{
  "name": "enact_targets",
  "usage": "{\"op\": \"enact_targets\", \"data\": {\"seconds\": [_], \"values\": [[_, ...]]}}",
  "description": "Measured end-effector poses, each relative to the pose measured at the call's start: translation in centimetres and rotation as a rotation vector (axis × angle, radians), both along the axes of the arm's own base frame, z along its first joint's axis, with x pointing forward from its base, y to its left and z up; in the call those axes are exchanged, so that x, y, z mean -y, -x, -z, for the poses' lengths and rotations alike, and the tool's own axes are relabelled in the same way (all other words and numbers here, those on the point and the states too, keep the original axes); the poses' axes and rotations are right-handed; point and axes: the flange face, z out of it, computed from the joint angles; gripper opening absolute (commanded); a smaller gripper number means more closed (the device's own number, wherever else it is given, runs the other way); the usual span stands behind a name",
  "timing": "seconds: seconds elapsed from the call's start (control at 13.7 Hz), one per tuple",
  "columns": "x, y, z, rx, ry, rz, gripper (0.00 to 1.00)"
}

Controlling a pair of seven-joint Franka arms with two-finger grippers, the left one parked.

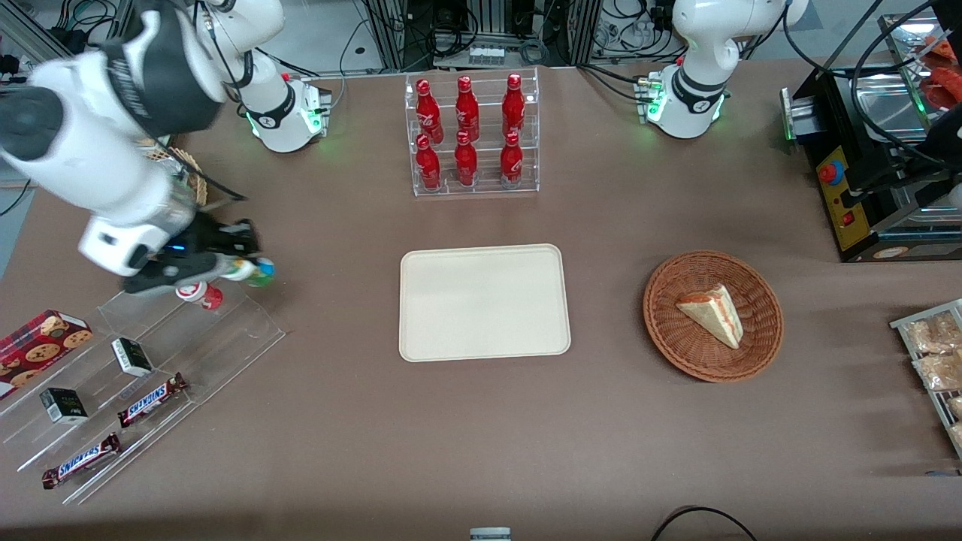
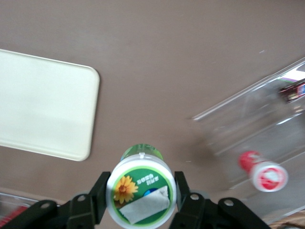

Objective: Place green gum on tray
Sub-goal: 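Carry the gum jar with the right gripper over the cream tray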

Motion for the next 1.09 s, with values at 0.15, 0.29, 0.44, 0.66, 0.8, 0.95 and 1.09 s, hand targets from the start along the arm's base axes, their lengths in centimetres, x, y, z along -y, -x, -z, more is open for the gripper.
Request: {"op": "enact_targets", "data": {"seconds": [0.15, 0.29, 0.44, 0.66, 0.8, 0.95, 1.09], "values": [[-4.6, -0.4, 2.1, -0.001, 0.012, 0.06, 0.0], [-8.9, -0.6, 4.2, 0.021, 0.024, 0.099, 0.0], [-13.2, -0.2, 6.3, 0.034, 0.026, 0.15, 0.0], [-20.2, 1.4, 10.3, 0.067, 0.026, 0.22, 0.0], [-24.1, 2.8, 13.9, 0.084, 0.037, 0.262, 0.0], [-26.8, 3.7, 17.3, 0.105, 0.043, 0.29, 0.0], [-28.6, 4.1, 20.1, 0.132, 0.038, 0.307, 0.0]]}}
